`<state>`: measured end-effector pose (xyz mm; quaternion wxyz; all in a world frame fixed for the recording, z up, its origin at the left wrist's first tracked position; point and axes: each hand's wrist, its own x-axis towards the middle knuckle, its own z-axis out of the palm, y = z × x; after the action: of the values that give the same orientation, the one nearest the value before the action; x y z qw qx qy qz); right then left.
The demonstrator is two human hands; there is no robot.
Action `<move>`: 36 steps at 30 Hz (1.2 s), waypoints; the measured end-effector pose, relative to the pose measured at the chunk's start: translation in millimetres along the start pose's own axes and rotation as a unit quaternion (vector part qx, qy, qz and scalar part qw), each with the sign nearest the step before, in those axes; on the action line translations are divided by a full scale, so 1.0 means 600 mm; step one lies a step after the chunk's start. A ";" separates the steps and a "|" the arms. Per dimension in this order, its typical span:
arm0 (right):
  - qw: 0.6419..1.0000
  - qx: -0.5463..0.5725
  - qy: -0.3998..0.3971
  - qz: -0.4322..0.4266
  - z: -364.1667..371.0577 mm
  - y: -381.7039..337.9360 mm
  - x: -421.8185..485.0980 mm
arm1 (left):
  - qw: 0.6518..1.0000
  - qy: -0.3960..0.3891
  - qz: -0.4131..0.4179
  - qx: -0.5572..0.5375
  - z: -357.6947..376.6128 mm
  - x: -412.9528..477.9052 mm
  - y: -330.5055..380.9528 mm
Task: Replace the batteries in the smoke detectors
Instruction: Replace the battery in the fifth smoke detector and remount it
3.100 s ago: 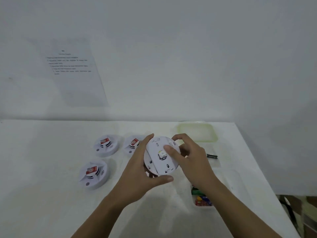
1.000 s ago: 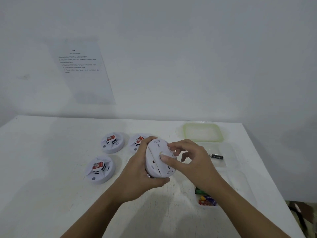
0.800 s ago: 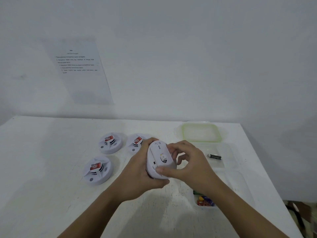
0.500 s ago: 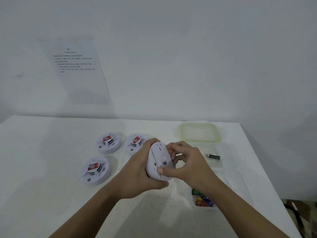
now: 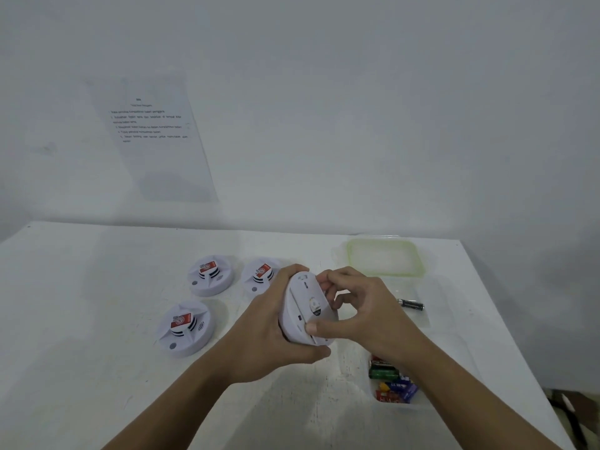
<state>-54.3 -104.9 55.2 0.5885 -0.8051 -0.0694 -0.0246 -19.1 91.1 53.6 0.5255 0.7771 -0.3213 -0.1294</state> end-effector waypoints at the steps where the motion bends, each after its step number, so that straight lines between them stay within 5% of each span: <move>1: 1.000 0.000 0.001 -0.001 0.002 0.003 0.000 | 1.000 -0.003 -0.001 0.005 0.000 -0.001 0.000; 18: 0.996 -0.085 -0.031 -0.026 0.006 -0.010 0.010 | 0.996 -0.011 -0.032 -0.080 -0.008 -0.018 -0.012; 27: 0.999 -0.030 0.033 0.015 0.020 0.017 0.002 | 1.000 0.024 -0.007 0.011 0.002 -0.004 -0.018; 36: 0.999 -0.031 0.017 0.032 0.028 0.033 0.007 | 0.997 0.014 -0.018 0.068 0.016 -0.015 -0.034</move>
<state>-47.8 -94.8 31.9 0.5650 -0.8242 -0.0330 -0.0220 -23.8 95.0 30.2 0.4734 0.8182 -0.3085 -0.1059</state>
